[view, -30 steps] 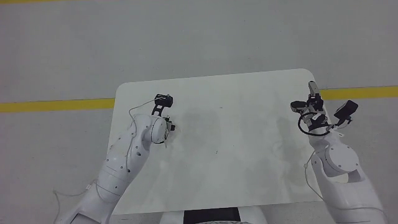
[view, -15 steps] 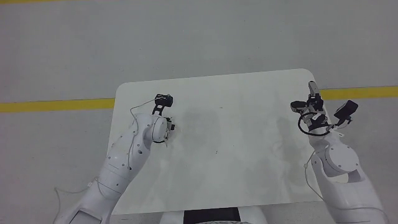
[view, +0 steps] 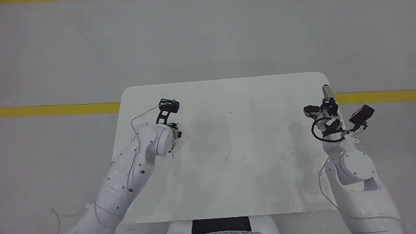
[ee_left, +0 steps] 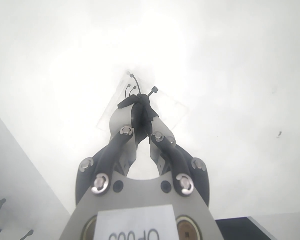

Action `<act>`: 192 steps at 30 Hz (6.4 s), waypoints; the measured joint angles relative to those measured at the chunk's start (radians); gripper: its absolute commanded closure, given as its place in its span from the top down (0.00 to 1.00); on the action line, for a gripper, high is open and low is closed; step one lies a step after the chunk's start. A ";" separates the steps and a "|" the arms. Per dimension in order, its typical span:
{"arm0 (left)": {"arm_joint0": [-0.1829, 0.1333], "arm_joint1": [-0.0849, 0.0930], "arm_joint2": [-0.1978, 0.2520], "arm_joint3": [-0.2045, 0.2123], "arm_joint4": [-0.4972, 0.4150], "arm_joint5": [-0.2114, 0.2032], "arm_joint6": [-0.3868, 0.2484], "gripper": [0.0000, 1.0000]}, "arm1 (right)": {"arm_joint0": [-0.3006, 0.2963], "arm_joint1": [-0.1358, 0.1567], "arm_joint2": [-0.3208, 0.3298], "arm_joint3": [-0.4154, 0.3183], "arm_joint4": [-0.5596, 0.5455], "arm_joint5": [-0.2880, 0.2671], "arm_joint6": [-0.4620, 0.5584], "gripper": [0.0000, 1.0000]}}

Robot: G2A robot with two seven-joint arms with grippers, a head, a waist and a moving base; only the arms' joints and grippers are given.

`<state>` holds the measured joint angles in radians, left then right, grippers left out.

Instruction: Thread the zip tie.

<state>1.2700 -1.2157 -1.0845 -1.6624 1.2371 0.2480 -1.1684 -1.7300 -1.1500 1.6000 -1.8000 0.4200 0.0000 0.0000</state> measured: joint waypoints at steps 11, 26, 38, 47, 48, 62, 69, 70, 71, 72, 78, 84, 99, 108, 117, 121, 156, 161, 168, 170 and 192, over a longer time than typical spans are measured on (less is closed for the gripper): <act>0.087 0.020 -0.063 -0.131 0.024 -0.039 -0.014 0.00 | 0.000 0.000 0.000 0.000 0.000 0.000 0.000 1.00; 0.124 0.030 -0.094 -0.191 -0.005 -0.116 -0.021 0.00 | 0.000 0.000 0.000 0.000 0.000 0.000 0.000 1.00; 0.010 0.072 -0.300 -0.025 -0.495 -0.594 -0.179 0.00 | 0.000 0.000 0.000 0.000 0.000 0.000 0.000 1.00; -0.097 0.143 -0.203 0.026 -0.743 -0.588 -0.221 0.00 | 0.000 0.000 0.000 0.000 0.000 0.000 0.000 1.00; -0.096 0.142 -0.203 0.026 -0.742 -0.588 -0.221 0.00 | 0.000 0.000 0.000 0.000 0.000 0.000 0.000 1.00; -0.095 0.142 -0.204 0.025 -0.741 -0.588 -0.222 0.00 | 0.000 0.000 0.000 0.000 0.000 0.000 0.000 1.00; -0.096 0.145 -0.188 -0.004 -0.673 -0.588 -0.173 0.00 | 0.000 0.000 0.000 0.000 0.000 0.000 0.000 1.00; -0.098 0.149 -0.176 -0.028 -0.613 -0.588 -0.149 0.00 | 0.000 0.000 0.000 0.000 0.000 0.000 0.000 1.00; -0.099 0.152 -0.167 -0.043 -0.571 -0.588 -0.133 0.00 | 0.000 0.000 0.000 0.000 0.000 0.000 0.000 1.00; -0.100 0.156 -0.162 -0.052 -0.536 -0.588 -0.117 0.00 | 0.000 0.000 0.000 0.000 0.000 0.000 0.000 1.00; -0.129 0.176 -0.128 -0.094 -0.316 -0.588 -0.018 0.00 | 0.000 0.000 0.000 0.000 0.000 0.000 0.000 1.00; -0.167 0.206 -0.062 -0.122 -0.169 -0.588 0.077 0.00 | 0.000 0.000 0.000 0.000 0.000 0.000 0.000 1.00; -0.193 0.244 0.038 -0.083 -0.116 -0.588 0.280 0.00 | 0.073 0.009 -0.048 -0.077 -0.040 0.196 0.209 1.00; -0.253 0.304 0.153 -0.054 -0.112 -0.588 0.397 0.00 | 0.225 0.009 -0.286 -0.018 -0.207 0.340 0.384 1.00; -0.276 0.328 0.181 -0.052 -0.131 -0.588 0.419 0.00 | 0.284 0.006 -0.387 0.057 -0.260 0.340 0.399 1.00; -0.276 0.328 0.181 -0.052 -0.131 -0.588 0.419 0.00 | 0.284 0.006 -0.387 0.057 -0.260 0.340 0.399 1.00; -0.290 0.330 0.309 -0.004 0.022 -0.588 0.652 0.00 | 0.663 -0.074 -0.691 0.475 0.136 0.319 0.759 1.00; -0.278 0.334 0.301 -0.012 0.033 -0.585 0.645 0.00 | 0.680 -0.080 -0.705 0.498 0.142 0.316 0.759 1.00; -0.269 0.332 0.302 -0.006 0.045 -0.571 0.661 0.00 | 0.671 -0.086 -0.707 0.500 0.160 0.308 0.731 1.00; -0.263 0.331 0.300 -0.006 0.050 -0.565 0.670 0.00 | 0.680 -0.092 -0.713 0.513 0.173 0.304 0.718 1.00; -0.251 0.331 0.288 -0.008 0.072 -0.562 0.682 0.00 | 0.710 -0.135 -0.756 0.578 0.214 0.207 0.641 0.47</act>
<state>1.0186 -0.8849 -0.7966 -1.6705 1.3086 -0.3139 -0.4863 -1.0197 -1.2854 0.8440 -1.2223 0.6345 0.2070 0.6406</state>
